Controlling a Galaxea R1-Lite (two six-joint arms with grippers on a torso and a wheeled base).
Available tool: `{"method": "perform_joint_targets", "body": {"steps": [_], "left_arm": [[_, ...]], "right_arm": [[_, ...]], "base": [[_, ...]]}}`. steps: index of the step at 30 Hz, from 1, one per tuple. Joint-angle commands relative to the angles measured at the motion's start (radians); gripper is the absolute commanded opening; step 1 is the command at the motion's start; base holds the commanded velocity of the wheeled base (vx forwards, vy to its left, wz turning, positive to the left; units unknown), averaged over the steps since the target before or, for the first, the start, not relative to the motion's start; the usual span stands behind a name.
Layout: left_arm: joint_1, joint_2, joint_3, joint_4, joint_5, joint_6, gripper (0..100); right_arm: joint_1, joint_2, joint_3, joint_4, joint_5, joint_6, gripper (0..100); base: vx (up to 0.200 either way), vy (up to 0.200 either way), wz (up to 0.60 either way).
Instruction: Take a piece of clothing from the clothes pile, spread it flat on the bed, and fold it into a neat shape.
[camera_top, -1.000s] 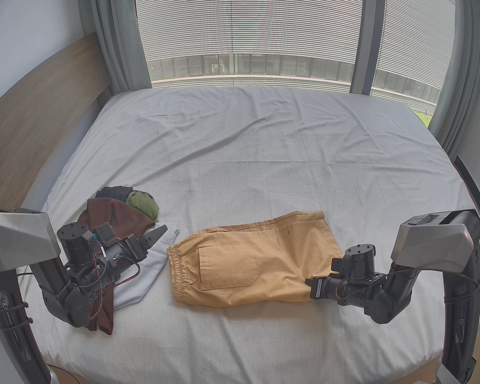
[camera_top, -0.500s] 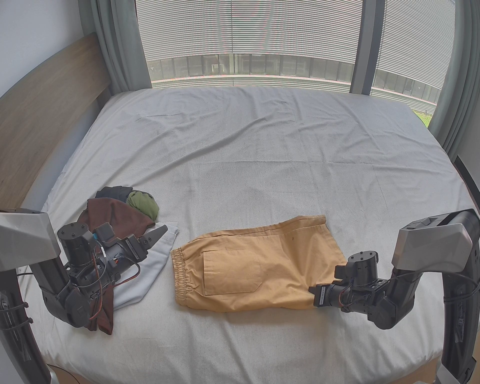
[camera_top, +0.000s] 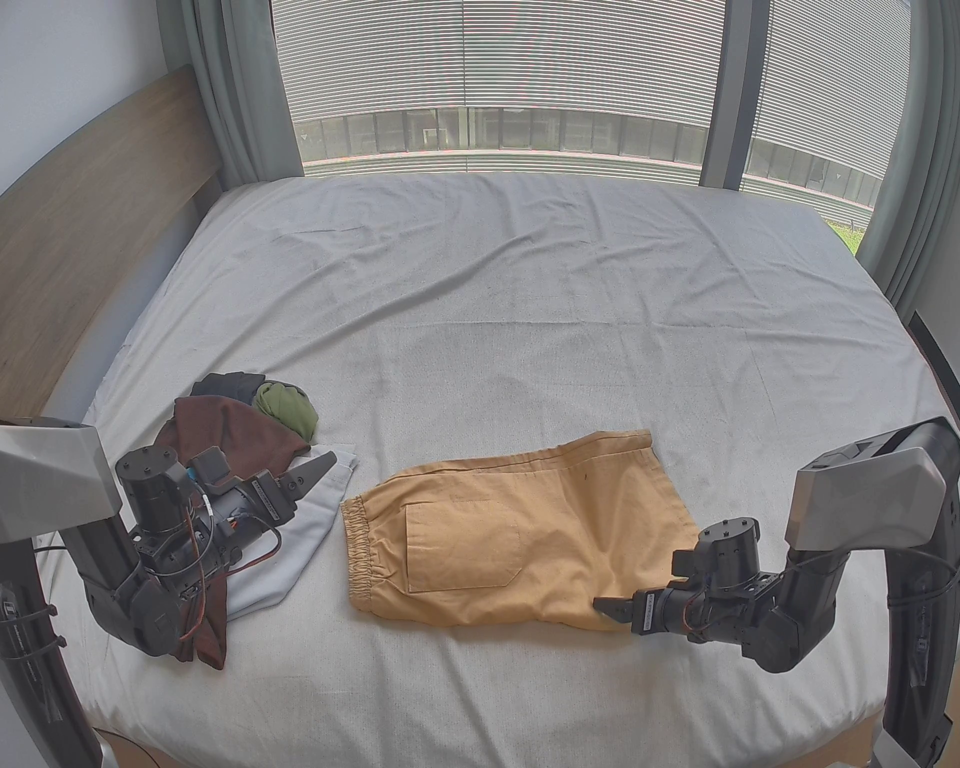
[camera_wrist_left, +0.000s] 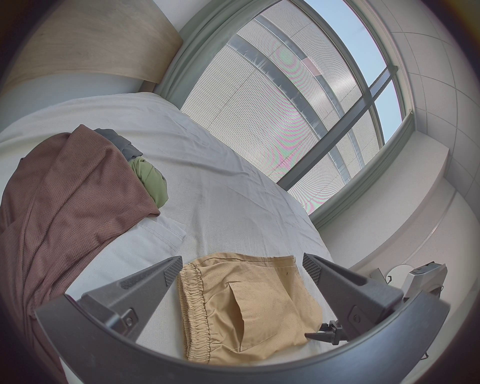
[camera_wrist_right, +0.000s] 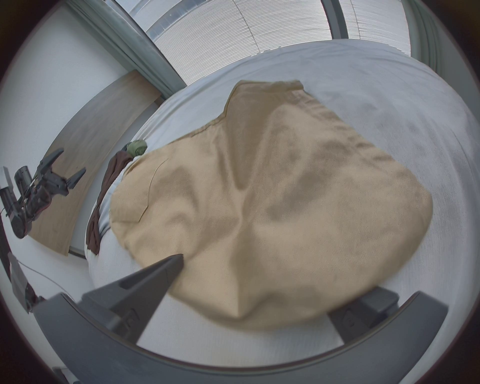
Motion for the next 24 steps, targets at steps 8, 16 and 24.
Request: {"method": "perform_joint_targets", "body": {"steps": [8,16,24], "left_arm": [[-0.009,0.053,0.029,0.001,-0.025,-0.002,100],[-0.026,0.108,0.035,0.0,-0.025,-0.001,100],[-0.032,0.137,0.046,0.0,-0.027,-0.004,100]], "right_arm": [[0.144,-0.141,0.178,-0.021,0.134,0.007,100],[0.172,-0.215,0.13,-0.119,0.2,0.017,100],[0.125,-0.215,0.008,-0.145,0.207,0.036,100]], "base": [[0.0,0.0,0.0],[0.0,0.0,0.0],[0.0,0.0,0.0]]}}
